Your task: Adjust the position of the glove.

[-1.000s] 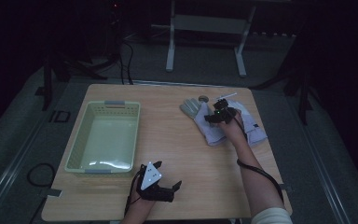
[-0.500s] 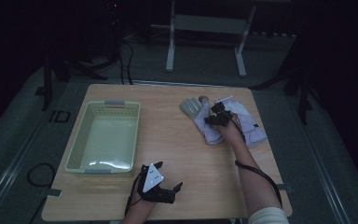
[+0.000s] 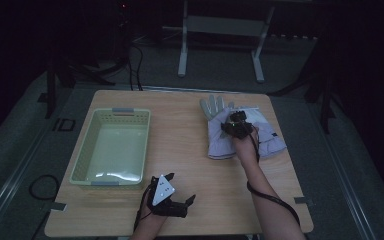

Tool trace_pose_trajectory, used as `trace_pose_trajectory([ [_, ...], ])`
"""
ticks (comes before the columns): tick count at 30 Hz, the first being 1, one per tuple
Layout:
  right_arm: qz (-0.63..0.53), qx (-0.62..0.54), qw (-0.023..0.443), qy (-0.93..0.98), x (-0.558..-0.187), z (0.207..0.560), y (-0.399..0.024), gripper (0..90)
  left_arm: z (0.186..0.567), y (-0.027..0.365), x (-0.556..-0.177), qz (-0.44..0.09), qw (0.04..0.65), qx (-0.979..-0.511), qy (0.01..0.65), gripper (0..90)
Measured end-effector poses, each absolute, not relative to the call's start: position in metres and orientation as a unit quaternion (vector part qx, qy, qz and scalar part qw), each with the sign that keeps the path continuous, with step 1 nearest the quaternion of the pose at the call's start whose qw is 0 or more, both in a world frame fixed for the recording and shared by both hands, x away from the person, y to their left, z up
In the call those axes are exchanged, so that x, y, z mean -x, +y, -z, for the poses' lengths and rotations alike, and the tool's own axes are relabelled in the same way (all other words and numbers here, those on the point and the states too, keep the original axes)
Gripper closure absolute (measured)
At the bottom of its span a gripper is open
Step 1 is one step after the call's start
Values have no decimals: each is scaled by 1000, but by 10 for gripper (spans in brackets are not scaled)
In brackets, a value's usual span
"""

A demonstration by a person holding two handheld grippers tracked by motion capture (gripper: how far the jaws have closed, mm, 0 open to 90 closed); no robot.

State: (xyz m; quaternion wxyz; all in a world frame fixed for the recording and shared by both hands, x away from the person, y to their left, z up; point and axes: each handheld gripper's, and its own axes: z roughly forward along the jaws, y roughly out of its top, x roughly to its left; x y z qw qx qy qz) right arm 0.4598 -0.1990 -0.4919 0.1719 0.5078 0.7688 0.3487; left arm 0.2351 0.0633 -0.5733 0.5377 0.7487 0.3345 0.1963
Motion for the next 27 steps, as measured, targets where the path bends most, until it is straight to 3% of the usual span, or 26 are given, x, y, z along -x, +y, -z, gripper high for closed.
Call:
trace_pose_trajectory([
  [14, -407, -512, 159, 740, -397, 462, -156, 839, 573, 65, -235, -193, 543, -745, 338, 0],
  [27, -356, -546, 157, 741, -396, 510, -123, 831, 573, 66, -235, -197, 547, -741, 336, 0],
])
